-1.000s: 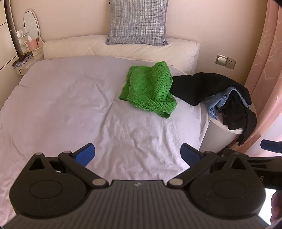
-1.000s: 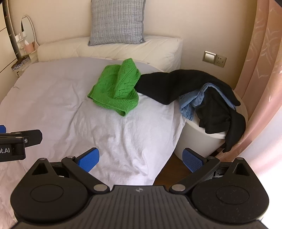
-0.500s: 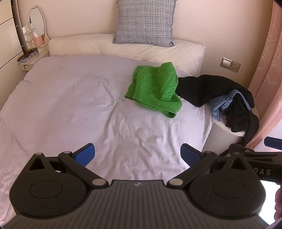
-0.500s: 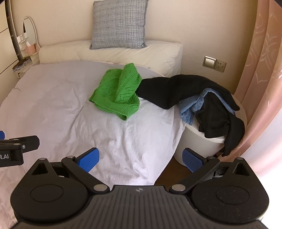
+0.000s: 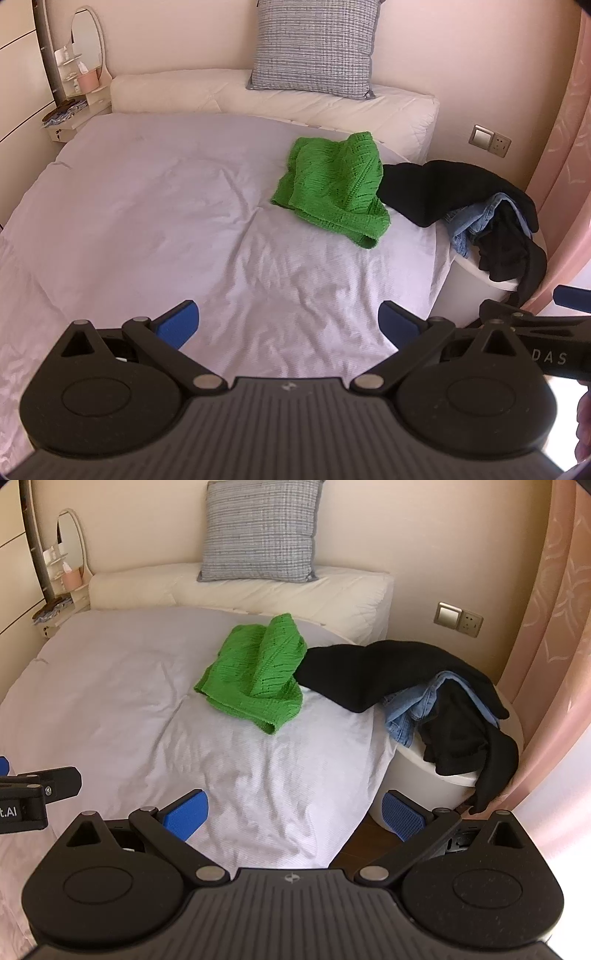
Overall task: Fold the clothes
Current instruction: 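Move both open grippers toward the green knit vest on the bed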
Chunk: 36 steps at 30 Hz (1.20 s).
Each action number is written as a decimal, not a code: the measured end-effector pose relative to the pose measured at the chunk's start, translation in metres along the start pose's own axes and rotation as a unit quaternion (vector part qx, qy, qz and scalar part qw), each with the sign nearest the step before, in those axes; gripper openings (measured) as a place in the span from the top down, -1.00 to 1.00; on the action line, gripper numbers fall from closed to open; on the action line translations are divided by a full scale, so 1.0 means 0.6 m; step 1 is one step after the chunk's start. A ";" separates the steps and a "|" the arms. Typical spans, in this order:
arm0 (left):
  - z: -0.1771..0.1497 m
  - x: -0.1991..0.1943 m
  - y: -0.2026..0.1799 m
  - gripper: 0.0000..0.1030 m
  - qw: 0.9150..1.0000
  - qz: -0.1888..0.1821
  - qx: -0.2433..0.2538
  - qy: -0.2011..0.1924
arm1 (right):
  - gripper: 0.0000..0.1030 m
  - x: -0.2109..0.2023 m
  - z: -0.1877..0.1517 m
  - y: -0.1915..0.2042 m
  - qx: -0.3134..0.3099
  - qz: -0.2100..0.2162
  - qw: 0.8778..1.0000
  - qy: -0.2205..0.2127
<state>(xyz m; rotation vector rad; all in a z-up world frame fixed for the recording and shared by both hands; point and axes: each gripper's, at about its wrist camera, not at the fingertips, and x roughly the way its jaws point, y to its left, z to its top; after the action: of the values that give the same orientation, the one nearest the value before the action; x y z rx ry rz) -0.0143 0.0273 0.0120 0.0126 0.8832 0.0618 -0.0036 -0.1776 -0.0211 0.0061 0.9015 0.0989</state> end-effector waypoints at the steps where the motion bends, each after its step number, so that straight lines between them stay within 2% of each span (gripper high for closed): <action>1: -0.003 0.001 0.003 -0.98 1.000 0.000 -0.002 0.000 | -1.00 0.000 -0.001 0.002 -0.002 0.000 1.000 0.000; 18: -0.007 0.018 0.026 -0.98 1.000 -0.004 -0.011 0.000 | -1.00 0.007 -0.007 0.037 -0.018 -0.008 1.000 -0.005; 36: 0.004 0.058 0.041 -0.98 1.000 -0.010 -0.023 0.015 | -1.00 0.040 0.014 0.048 -0.027 -0.011 1.000 0.001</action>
<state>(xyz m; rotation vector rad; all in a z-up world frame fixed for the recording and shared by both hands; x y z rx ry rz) 0.0082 0.0539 -0.0123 -0.0410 0.9109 0.0635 0.0155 -0.1466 -0.0332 -0.0543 0.9010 0.1033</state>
